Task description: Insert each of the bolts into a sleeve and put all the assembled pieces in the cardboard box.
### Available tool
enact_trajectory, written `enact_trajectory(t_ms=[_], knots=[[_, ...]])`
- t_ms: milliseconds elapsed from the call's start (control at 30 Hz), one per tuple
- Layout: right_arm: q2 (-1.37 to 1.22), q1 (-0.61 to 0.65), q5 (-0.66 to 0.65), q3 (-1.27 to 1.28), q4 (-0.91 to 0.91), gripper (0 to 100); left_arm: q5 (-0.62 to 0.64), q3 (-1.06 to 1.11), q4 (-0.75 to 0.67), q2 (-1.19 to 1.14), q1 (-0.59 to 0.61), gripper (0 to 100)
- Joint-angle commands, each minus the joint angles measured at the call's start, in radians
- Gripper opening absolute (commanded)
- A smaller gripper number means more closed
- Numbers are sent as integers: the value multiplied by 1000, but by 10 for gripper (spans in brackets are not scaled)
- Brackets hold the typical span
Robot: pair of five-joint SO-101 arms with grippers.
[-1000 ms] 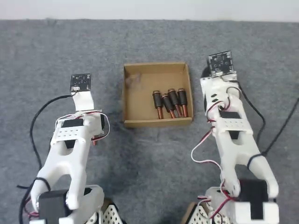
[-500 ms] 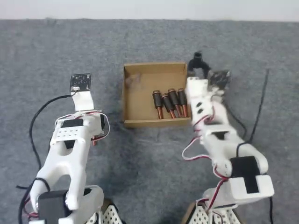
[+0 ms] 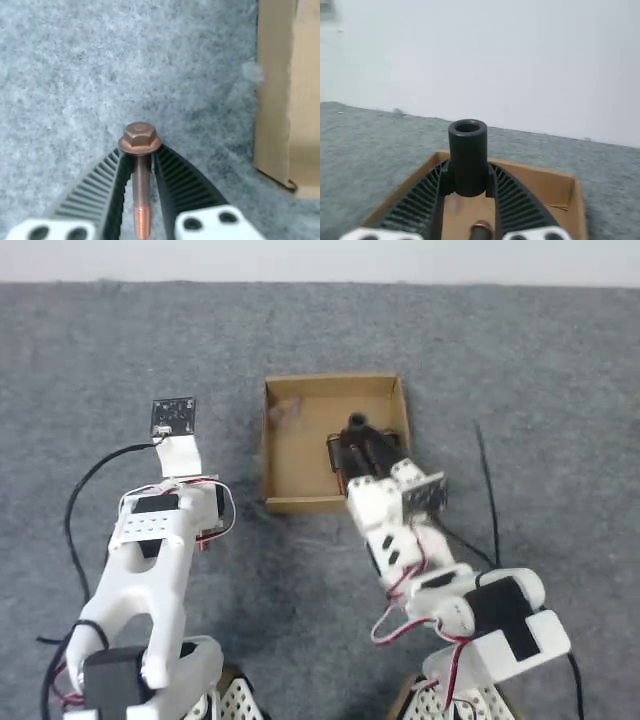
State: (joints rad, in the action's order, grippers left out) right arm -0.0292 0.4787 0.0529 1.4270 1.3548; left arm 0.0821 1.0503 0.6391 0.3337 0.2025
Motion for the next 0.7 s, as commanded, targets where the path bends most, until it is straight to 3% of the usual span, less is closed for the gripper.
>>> enact_trajectory(t_ms=[0, 233, 667], knots=[[15, 71, -6, 83, 124, 6, -14, -12, -28, 55, -2, 12], [15, 145, -26, 253, 282, 6, -14, -12, -28, 55, -2, 12], [-39, 166, -26, 252, 283, 6, -14, -12, -26, 55, 0, 12]])
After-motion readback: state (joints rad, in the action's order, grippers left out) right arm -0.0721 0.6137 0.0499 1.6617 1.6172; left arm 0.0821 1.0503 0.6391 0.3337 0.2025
